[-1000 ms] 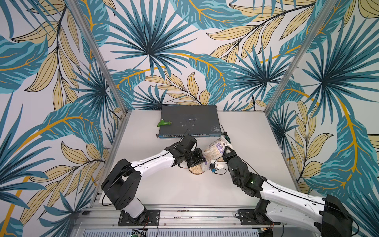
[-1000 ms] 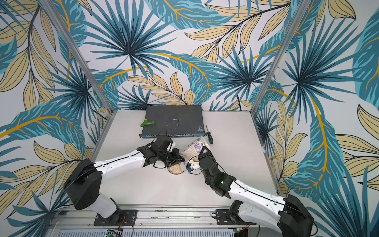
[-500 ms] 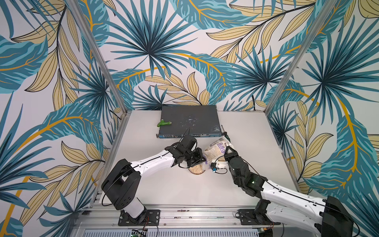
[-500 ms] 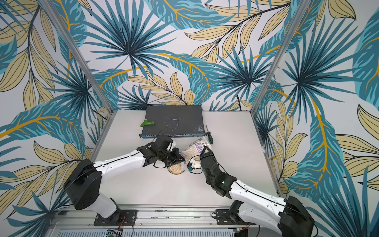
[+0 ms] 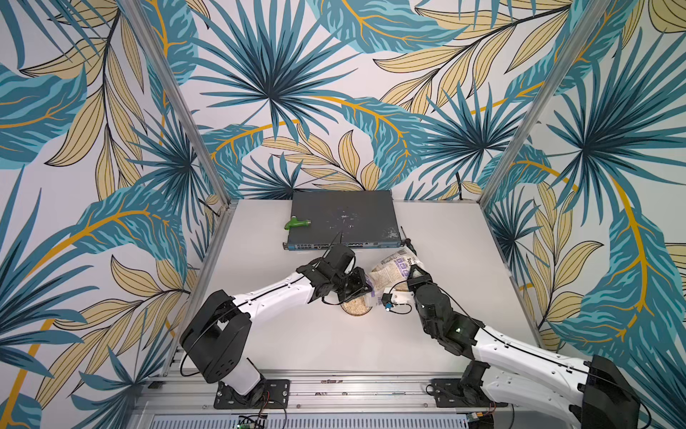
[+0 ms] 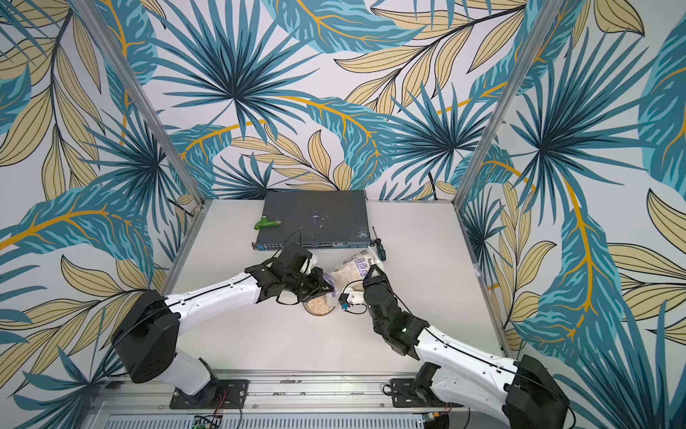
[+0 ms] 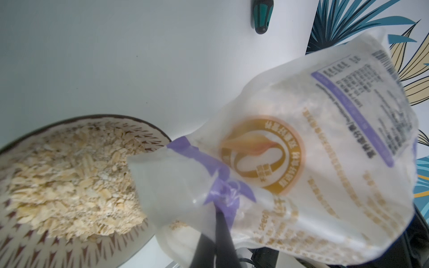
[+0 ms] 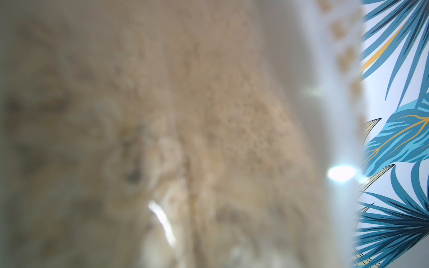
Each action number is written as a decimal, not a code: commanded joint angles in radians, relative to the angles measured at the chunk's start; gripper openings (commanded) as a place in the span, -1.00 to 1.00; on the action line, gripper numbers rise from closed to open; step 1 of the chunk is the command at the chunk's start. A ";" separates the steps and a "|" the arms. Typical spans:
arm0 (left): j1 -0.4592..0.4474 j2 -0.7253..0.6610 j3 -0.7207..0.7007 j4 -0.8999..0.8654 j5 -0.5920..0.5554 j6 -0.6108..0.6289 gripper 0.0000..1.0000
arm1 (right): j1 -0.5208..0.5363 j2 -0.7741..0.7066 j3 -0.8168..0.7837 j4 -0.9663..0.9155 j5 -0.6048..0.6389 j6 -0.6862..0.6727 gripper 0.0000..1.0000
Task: Pour the oats into the breakfast bowl
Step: Pour the oats into the bowl.
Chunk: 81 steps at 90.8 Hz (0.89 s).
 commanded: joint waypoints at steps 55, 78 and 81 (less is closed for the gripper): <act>0.036 0.030 -0.078 -0.107 -0.179 0.016 -1.00 | -0.022 -0.024 0.028 0.419 0.051 -0.127 -1.00; 0.036 0.038 -0.078 -0.112 -0.200 0.026 -1.00 | -0.022 0.015 0.047 0.478 0.030 -0.159 -1.00; 0.036 0.039 -0.078 -0.112 -0.201 0.026 -1.00 | -0.021 0.021 0.050 0.486 0.028 -0.164 -1.00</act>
